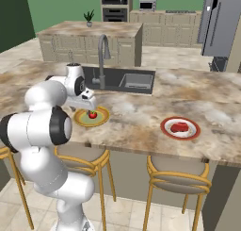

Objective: Transport the steak and tomato to the fridge. Place the steak on the rack containing meat and place the tomato on the rack containing the vegetable, ensuring meats and vegetables are on different racks.

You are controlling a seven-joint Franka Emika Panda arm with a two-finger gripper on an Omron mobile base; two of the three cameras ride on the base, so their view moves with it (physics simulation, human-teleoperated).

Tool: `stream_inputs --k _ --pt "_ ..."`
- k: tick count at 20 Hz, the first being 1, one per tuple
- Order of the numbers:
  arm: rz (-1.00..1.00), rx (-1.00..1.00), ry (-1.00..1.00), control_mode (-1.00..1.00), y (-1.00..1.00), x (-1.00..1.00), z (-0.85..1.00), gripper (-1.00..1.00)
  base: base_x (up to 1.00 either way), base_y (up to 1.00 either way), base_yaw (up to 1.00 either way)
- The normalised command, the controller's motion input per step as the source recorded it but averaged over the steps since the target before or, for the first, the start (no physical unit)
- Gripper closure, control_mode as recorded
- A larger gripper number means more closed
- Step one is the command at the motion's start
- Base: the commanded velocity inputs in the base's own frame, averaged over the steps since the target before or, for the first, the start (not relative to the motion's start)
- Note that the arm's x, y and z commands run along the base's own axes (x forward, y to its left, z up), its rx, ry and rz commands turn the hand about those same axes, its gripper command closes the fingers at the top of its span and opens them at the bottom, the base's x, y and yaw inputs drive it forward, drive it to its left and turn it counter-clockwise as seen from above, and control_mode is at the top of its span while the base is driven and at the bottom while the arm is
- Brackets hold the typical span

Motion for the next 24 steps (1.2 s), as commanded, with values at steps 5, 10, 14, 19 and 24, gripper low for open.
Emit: stream_inputs --k 5,10,14,19,24 --pt "0.0 0.0 0.0 -1.0 0.0 0.26 -0.19 -1.0 0.0 0.0 0.0" --pt "0.0 0.0 0.0 -1.0 0.0 0.34 -0.18 -1.0 0.0 0.0 0.0" --pt "0.0 0.0 0.0 -1.0 0.0 0.32 -0.15 -1.0 0.0 0.0 0.0" --pt "0.0 0.0 0.0 -1.0 0.0 0.37 -0.13 -1.0 0.0 0.0 0.0" --pt "0.0 0.0 0.03 -1.0 0.0 0.33 -0.2 -1.0 0.0 0.0 0.0"
